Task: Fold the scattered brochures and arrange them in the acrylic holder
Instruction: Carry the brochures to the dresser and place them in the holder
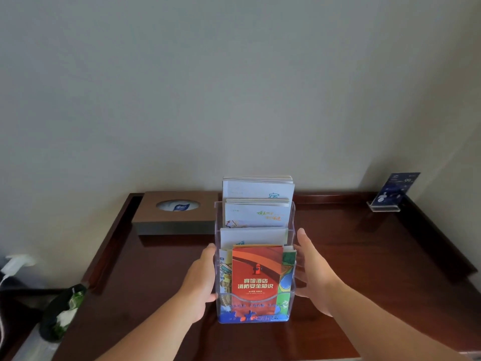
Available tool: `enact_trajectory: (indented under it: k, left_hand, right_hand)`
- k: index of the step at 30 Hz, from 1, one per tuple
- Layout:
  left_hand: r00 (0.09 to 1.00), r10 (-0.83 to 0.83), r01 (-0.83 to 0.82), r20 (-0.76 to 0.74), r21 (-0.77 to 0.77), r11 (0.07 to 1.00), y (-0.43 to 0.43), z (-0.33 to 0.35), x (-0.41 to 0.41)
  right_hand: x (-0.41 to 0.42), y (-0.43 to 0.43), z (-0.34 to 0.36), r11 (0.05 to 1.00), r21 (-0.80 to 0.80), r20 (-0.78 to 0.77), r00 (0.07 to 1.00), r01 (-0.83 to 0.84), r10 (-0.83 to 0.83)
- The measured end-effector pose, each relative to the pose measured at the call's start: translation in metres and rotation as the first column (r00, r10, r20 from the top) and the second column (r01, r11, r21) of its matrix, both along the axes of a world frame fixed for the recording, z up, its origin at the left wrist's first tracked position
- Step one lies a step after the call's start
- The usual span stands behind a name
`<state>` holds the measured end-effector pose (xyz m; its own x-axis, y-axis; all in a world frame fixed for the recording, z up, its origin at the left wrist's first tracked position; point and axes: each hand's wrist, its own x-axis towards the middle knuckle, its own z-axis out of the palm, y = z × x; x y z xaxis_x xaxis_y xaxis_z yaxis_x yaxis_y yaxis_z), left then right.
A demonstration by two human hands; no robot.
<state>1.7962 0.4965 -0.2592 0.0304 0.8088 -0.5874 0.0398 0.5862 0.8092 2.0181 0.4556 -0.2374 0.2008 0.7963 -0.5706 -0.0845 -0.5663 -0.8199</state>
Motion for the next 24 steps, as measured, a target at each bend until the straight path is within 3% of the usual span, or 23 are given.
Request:
enact_trajectory:
  k: [11, 24]
  left_hand:
    - [0.998, 0.043, -0.042, 0.042, -0.028, 0.999, 0.060, 0.011, 0.135]
    - [0.997, 0.071, -0.071, 0.017, -0.007, 0.997, 0.137, 0.011, 0.179]
  right_hand:
    - [0.140, 0.069, 0.013, 0.998, 0.045, -0.054, 0.997, -0.043, 0.046]
    - [0.181, 0.146, 0.007, 0.997, 0.060, -0.077, 0.996, -0.039, 0.044]
